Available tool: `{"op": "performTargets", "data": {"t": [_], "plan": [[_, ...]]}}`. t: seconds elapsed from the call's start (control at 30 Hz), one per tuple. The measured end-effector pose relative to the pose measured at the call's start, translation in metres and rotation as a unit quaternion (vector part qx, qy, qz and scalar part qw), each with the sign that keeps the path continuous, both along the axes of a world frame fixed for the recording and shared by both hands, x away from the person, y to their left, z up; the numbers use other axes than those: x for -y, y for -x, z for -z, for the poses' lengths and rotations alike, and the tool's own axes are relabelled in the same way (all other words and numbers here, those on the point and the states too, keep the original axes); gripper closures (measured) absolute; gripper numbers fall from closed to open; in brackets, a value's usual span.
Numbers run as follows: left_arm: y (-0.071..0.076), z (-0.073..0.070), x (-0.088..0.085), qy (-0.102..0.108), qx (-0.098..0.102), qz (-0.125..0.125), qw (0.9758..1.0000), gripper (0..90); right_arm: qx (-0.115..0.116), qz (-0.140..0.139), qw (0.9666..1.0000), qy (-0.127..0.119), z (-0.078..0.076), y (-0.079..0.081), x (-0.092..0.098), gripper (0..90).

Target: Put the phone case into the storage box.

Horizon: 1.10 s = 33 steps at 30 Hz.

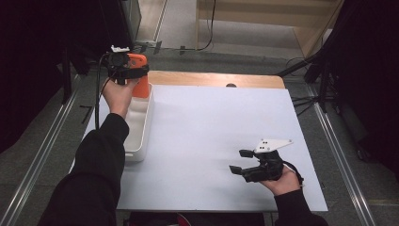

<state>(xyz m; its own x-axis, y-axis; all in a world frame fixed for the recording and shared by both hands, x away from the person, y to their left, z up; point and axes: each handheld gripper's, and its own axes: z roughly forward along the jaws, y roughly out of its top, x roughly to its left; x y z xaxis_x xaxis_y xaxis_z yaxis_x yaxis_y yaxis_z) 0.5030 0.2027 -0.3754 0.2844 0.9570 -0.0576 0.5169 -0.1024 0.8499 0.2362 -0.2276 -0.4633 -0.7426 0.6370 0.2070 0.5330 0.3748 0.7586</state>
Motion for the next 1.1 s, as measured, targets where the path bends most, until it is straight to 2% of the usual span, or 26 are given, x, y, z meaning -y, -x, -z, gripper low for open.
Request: {"op": "performTargets", "data": {"t": [0.07,0.13,0.4,1.1], "plan": [[-0.001,0.002,-0.001,0.005,-0.001,-0.003,1.0,15.6,0.0,0.001,1.0,0.001,0.0,0.0,0.0,25.0],[-0.001,0.005,-0.001,0.002,0.002,-0.003,1.0,15.6,-0.002,0.003,1.0,-0.001,0.0,0.0,0.001,25.0],[-0.001,0.017,-0.004,-0.003,-0.01,-0.006,0.9999,15.5,-0.005,0.003,1.0,-0.003,0.001,0.0,0.0,25.0],[-0.003,0.036,0.0,-0.022,-0.032,-0.006,0.9992,15.4,-0.004,0.0,1.0,-0.002,0.002,-0.001,-0.002,25.0]]}}
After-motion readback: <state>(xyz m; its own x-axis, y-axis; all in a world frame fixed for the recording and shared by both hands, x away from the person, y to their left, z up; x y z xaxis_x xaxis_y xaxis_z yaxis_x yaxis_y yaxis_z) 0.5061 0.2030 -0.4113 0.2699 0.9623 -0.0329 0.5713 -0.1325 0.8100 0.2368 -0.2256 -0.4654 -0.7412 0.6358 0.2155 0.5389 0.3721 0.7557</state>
